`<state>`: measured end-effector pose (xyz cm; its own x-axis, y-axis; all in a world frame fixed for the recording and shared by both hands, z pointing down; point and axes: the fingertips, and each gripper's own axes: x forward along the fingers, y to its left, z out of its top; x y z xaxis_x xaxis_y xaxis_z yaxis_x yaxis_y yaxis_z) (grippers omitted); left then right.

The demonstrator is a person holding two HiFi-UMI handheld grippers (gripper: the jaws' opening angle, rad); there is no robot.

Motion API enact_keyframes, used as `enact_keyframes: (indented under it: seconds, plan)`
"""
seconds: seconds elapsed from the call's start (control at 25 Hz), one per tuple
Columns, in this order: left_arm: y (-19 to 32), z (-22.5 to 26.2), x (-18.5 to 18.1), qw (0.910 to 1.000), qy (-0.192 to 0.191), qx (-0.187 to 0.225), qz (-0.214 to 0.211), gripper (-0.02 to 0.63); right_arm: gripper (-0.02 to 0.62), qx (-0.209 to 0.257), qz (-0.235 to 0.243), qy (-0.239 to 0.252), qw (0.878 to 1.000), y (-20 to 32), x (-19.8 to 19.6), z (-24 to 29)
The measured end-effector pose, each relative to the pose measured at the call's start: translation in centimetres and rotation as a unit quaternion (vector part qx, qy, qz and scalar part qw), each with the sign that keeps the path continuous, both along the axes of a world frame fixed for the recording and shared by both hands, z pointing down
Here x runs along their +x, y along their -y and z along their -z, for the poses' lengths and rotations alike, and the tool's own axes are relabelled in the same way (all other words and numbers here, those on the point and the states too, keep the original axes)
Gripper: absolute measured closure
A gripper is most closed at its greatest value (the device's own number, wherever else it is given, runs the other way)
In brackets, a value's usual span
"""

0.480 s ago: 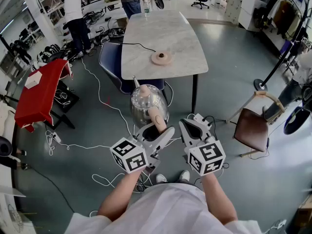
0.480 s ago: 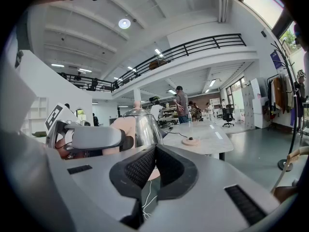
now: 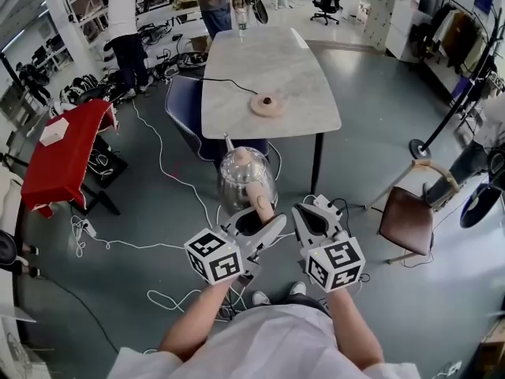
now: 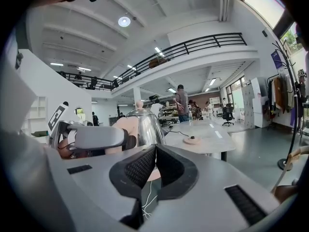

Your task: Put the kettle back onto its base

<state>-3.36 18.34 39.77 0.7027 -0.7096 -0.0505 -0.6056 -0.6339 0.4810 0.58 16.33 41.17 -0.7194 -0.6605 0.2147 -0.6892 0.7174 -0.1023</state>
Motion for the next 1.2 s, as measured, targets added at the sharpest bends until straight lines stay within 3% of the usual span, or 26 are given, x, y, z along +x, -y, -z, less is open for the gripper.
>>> enact_keyframes:
  seconds: [0.52, 1.2]
  plan:
    - [4.2, 0.2, -0.5, 0.9999, 0.009, 0.005, 0.003, 0.433, 0.591, 0.008, 0.01, 0.003, 1.0, 4.6, -0.5, 0.2]
    - [17.3, 0.7, 2.2, 0.9991, 0.007, 0.001, 0.043, 0.431, 0.591, 0.009, 0.059, 0.01, 0.998, 18.2, 1.8, 0.6]
